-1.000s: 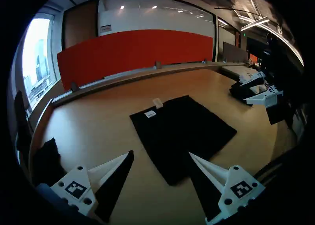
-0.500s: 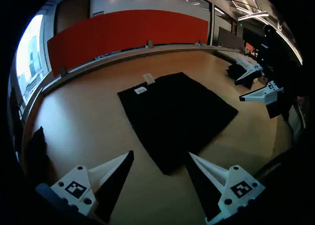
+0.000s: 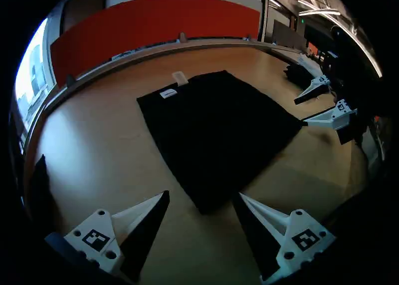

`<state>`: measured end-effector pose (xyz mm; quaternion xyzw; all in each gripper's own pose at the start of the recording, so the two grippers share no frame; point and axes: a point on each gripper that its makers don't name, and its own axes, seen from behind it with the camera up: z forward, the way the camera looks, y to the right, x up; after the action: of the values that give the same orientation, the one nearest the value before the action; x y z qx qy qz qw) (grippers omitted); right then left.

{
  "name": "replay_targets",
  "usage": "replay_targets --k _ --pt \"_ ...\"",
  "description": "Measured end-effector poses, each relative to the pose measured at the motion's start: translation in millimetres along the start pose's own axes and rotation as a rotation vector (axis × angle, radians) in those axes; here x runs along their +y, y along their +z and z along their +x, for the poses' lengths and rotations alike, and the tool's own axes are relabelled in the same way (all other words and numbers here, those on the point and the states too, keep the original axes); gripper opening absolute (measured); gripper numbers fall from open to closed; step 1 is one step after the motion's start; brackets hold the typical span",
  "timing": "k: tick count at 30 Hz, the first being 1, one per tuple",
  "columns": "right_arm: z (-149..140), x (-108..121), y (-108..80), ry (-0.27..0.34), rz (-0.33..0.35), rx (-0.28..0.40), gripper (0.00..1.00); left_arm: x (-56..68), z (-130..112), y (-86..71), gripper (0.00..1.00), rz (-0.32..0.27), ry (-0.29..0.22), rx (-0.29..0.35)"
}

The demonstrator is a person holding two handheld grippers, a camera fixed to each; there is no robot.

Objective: Fold towel

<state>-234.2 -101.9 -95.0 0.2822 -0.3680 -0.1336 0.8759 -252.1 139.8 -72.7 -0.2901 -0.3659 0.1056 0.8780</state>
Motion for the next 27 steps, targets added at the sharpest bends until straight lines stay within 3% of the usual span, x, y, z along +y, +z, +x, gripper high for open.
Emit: replay_targets --k 14,21,27 --pt "-11.6 -6.6 7.4 -0.014 0.045 -0.047 0.86 8.1 -14.3 9.2 0.89 -0.01 0.039 -0.063" --pt "-16.1 -10.7 8.1 -0.036 0.063 -0.062 0.83 9.9 -13.3 10.9 0.85 -0.011 0.041 -0.061" --pt "-15.5 -12.9 7.7 -0.039 0.073 -0.059 0.73 11.1 -13.7 11.0 0.82 -0.01 0.041 -0.058"
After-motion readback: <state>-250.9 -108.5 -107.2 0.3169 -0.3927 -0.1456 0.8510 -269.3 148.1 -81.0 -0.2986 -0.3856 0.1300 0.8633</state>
